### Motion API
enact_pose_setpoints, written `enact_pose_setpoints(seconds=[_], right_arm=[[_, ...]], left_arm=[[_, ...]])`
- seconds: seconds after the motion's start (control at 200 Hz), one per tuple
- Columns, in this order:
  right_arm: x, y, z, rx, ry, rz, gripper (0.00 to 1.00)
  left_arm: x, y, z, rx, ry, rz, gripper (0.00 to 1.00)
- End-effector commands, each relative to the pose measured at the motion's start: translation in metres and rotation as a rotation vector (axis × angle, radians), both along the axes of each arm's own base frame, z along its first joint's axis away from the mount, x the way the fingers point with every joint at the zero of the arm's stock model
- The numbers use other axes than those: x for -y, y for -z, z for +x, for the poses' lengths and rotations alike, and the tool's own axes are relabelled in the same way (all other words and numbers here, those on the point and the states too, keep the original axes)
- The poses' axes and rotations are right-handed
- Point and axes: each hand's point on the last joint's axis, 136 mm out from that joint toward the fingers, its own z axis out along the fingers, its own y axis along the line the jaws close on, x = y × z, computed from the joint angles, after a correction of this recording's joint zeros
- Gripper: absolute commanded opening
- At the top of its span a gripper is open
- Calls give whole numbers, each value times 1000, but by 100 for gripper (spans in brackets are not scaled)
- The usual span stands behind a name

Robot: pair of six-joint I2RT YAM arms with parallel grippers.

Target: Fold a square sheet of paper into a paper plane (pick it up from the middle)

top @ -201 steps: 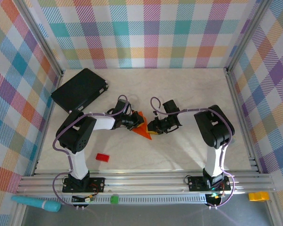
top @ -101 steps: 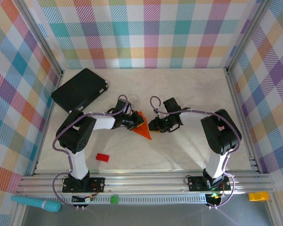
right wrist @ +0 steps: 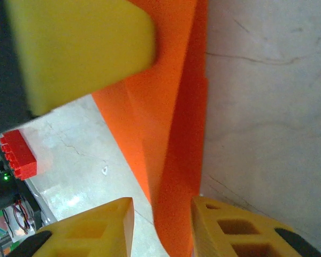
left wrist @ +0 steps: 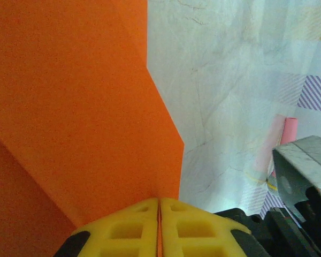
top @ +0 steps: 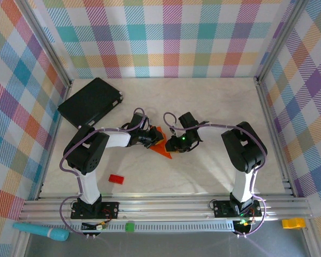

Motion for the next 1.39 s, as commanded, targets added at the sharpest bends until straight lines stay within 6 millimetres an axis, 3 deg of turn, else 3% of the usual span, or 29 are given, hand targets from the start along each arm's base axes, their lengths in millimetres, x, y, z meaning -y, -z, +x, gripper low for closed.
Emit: enact_pose_setpoints(seconds=[0.0, 0.455, 0.765, 1.39], right_arm=[[0, 2, 0, 3, -18, -13, 32], [4, 17, -11, -57, -11, -26, 26], [12, 27, -11, -67, 7, -78, 25], [22, 42, -14, -96, 34, -150, 19]], left_arm=[[-6, 2, 4, -12, -16, 19, 9], [-9, 5, 2, -17, -21, 35, 8], [-6, -2, 6, -3, -20, 26, 9], [-11, 5, 8, -24, -47, 46, 8]])
